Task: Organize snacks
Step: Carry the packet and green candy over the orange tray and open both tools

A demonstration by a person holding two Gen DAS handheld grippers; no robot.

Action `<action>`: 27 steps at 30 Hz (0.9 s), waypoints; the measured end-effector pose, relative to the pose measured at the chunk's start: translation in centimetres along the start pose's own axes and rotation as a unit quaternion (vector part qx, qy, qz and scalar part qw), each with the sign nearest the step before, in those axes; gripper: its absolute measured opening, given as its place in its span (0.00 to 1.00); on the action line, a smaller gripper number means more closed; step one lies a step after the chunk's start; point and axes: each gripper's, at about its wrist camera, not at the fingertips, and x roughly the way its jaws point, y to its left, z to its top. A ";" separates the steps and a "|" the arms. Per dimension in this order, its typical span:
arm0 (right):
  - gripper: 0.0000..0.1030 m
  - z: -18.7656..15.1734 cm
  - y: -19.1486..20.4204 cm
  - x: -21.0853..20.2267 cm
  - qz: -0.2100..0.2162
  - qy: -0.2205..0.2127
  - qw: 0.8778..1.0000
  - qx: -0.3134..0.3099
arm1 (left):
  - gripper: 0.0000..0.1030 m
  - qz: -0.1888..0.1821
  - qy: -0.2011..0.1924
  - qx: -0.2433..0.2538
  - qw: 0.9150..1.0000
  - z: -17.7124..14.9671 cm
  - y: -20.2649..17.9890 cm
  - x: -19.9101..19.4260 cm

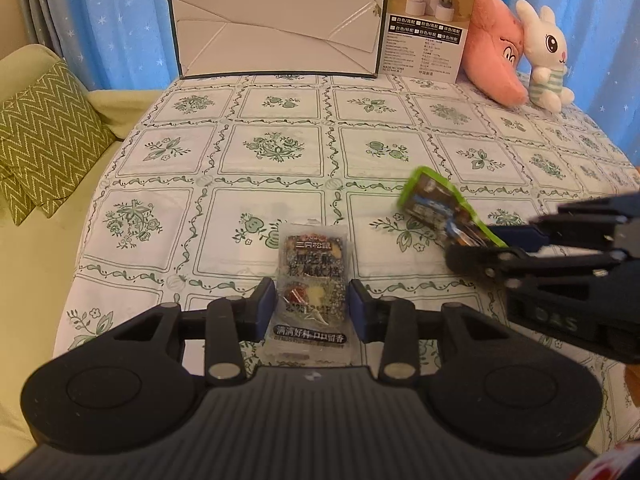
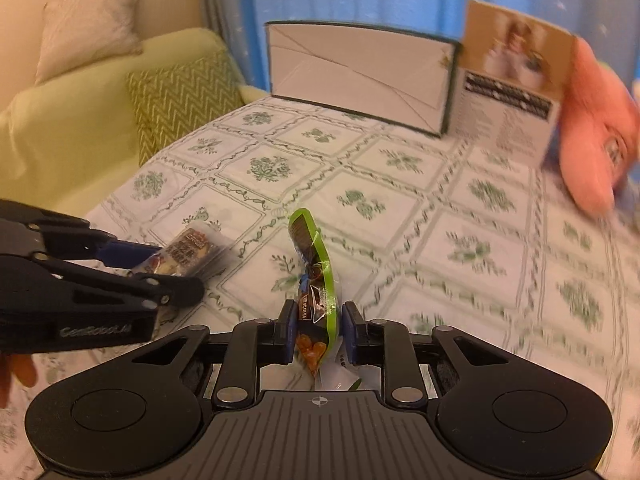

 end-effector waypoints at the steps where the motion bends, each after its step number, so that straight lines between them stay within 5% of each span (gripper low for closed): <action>1: 0.23 -0.3 -0.1 -0.4 0.002 0.000 1.000 0.010 | 0.35 0.002 -0.001 0.000 1.000 0.0 0.0 0.0; 13: 0.23 -4.1 -3.0 -6.9 -0.019 -0.013 0.986 0.167 | 0.33 -0.017 0.005 -0.024 1.000 -0.6 -1.5 -2.3; 27: 0.23 -9.5 -3.5 -18.2 -0.076 -0.025 0.971 0.223 | 0.33 -0.067 -0.025 -0.002 0.997 -4.1 -9.4 -11.1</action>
